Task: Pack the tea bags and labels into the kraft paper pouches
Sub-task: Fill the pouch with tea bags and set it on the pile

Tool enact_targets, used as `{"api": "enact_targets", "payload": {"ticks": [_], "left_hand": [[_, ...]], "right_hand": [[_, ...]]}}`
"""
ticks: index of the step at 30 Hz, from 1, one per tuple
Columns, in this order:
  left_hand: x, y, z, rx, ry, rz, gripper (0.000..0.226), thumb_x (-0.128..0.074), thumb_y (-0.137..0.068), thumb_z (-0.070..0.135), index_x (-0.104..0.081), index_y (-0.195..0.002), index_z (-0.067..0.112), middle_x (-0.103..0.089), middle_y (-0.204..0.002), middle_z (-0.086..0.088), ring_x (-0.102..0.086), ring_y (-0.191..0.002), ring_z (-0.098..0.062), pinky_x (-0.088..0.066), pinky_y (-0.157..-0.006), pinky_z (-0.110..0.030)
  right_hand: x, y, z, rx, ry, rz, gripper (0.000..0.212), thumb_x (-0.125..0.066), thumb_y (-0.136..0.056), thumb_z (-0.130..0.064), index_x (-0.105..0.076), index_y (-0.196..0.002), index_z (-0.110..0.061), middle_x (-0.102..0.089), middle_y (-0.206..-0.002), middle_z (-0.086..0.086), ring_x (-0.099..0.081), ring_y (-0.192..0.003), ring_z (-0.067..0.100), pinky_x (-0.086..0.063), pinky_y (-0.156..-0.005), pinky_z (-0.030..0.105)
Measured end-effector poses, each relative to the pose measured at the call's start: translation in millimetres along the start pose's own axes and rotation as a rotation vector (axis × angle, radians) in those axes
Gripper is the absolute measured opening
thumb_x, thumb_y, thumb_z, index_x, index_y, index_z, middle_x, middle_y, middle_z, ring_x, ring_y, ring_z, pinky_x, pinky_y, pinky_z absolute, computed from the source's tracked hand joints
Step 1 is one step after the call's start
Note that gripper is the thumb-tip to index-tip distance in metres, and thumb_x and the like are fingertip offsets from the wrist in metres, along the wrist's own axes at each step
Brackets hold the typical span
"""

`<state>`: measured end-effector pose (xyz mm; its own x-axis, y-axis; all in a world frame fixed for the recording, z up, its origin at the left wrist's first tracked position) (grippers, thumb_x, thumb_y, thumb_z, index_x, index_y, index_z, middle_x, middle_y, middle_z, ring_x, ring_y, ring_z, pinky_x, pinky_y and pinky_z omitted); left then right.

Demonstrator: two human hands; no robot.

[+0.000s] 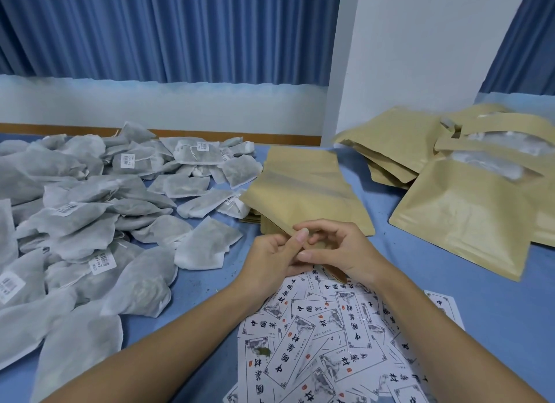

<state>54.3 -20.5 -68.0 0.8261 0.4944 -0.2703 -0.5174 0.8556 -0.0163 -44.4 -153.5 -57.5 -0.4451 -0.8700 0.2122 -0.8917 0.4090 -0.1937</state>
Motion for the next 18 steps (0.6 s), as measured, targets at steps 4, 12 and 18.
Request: {"api": "enact_targets", "payload": {"ticks": [4, 12, 18], "left_hand": [[-1.3, 1.0, 1.7, 0.001, -0.007, -0.004, 0.035, -0.066, -0.09, 0.041, -0.078, -0.08, 0.01, -0.077, -0.086, -0.014, -0.075, -0.094, -0.027, -0.059, -0.075, -0.023], [-1.8, -0.2, 0.2, 0.004, 0.008, -0.046, 0.033, -0.068, -0.087, 0.043, -0.079, -0.091, 0.012, -0.076, -0.106, -0.01, -0.073, -0.102, -0.023, -0.059, -0.079, -0.023], [-0.5, -2.4, -2.8, 0.001, -0.042, -0.046, 0.043, -0.065, -0.09, 0.039, -0.072, -0.109, 0.001, -0.076, -0.108, -0.009, -0.072, -0.104, -0.024, -0.058, -0.082, -0.024]], "right_hand": [[2.8, 0.5, 1.0, -0.034, -0.072, 0.007, 0.05, -0.087, -0.069, -0.02, -0.075, -0.117, -0.015, -0.066, -0.097, 0.022, -0.06, -0.094, 0.022, -0.049, -0.097, 0.044], [6.5, 1.0, 1.9, -0.048, -0.097, -0.045, 0.044, -0.083, -0.076, -0.017, -0.074, -0.119, -0.014, -0.068, -0.104, 0.031, -0.067, -0.096, 0.033, -0.051, -0.1, 0.048], [7.2, 1.6, 0.4, 0.003, -0.083, -0.015, 0.032, -0.078, -0.083, -0.012, -0.075, -0.116, -0.012, -0.075, -0.102, 0.018, -0.072, -0.099, 0.029, -0.056, -0.094, 0.04]]}}
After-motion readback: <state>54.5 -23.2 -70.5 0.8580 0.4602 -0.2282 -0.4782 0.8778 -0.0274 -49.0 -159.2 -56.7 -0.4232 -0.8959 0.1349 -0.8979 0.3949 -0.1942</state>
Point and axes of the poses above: each hand's wrist, its own y-axis away from the middle knuckle, its own x-axis out of the back of the hand, z = x × y, the point moved 2 cm from there along -y, towards the middle knuckle
